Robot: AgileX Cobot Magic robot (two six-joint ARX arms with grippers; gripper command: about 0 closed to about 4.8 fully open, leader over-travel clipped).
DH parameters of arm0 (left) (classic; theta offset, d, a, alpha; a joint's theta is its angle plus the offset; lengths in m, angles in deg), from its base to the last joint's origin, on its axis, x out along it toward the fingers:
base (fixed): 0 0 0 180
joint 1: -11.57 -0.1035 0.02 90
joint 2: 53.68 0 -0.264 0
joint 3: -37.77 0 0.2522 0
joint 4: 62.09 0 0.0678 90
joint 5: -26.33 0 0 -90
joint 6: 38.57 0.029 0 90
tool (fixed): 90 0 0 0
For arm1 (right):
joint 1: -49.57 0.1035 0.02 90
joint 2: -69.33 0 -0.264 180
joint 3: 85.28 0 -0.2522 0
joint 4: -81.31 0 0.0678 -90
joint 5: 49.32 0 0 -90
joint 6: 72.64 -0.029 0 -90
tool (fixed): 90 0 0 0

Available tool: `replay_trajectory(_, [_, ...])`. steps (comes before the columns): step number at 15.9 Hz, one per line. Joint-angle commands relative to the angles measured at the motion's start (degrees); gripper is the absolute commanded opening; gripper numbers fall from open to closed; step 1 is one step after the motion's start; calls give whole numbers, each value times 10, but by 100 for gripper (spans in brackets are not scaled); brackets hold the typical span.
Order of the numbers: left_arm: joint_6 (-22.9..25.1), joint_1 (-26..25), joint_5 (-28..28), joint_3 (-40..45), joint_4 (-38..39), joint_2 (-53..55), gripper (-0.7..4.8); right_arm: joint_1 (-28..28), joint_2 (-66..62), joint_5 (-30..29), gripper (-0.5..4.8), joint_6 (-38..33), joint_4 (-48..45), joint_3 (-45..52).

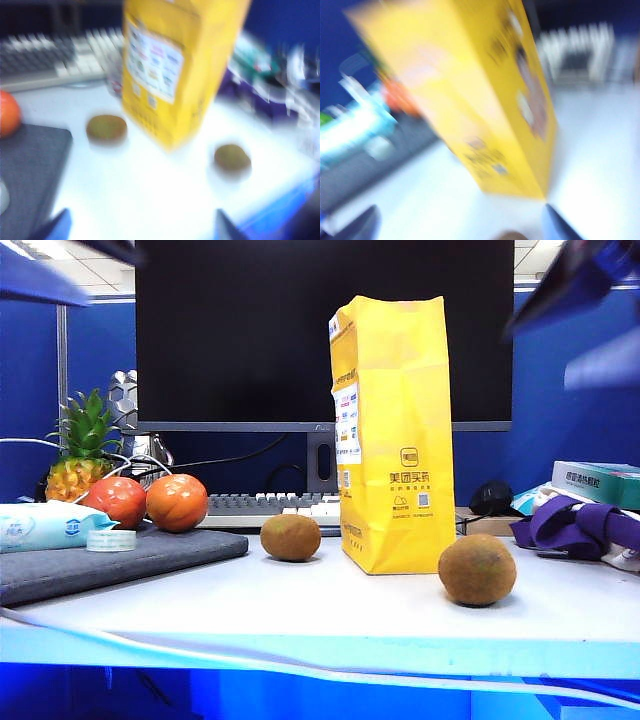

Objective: Pick up the kiwifruit and throw it into the yellow paper bag.

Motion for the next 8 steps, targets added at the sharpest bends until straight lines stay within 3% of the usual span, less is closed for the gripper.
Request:
replay_trajectory(1, [66,0,-21,-88,119,79,377,0,-104,3,479,12,84,-59])
replay_trajectory(6, [84,0,-28,-183,221,155,377,15,-206,-4,479,10,113,-80])
replay_trajectory(8, [84,0,-80,-198,224,185,377,29,-231,0,479,10,113,-80])
